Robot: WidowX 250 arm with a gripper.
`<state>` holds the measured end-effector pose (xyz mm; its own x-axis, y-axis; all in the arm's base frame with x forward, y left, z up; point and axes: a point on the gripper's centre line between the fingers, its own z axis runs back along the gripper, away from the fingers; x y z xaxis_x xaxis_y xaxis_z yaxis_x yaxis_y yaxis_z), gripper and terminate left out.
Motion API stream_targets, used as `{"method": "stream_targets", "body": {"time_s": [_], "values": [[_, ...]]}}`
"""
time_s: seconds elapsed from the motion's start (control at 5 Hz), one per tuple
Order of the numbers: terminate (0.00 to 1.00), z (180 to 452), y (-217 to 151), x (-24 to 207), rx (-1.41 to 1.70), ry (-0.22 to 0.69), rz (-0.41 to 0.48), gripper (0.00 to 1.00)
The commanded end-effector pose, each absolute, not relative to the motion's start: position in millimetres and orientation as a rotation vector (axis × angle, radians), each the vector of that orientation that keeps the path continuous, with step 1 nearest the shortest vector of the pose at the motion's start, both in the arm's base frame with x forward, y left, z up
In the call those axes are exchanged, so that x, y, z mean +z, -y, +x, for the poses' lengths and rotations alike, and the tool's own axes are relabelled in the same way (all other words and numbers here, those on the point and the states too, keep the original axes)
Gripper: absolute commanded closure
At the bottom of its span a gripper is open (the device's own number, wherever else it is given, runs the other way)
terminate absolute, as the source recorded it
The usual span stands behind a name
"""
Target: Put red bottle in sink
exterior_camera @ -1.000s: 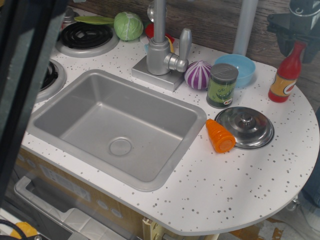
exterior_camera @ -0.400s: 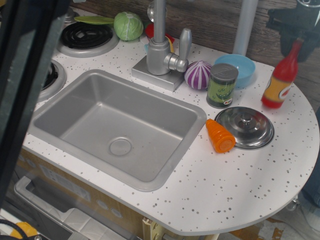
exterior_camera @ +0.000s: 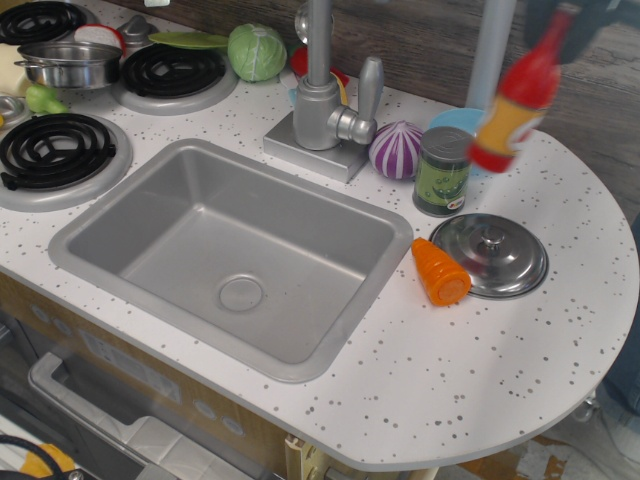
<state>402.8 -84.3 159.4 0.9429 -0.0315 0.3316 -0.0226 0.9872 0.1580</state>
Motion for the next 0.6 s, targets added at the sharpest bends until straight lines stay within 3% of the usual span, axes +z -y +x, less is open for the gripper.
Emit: {"method": "stream_targets", "body": {"time_s": [0.0,0.2,0.4], "values": [[0.00,360.6,10.2,176.9,0.065,0.511,0.200,1.00],[0.00,336.5,-25.5,146.9,0.058,0.579,0.184,1.00],[1.00,318.3,-54.0,104.2,0.065,0.593,0.136,1.00]]}}
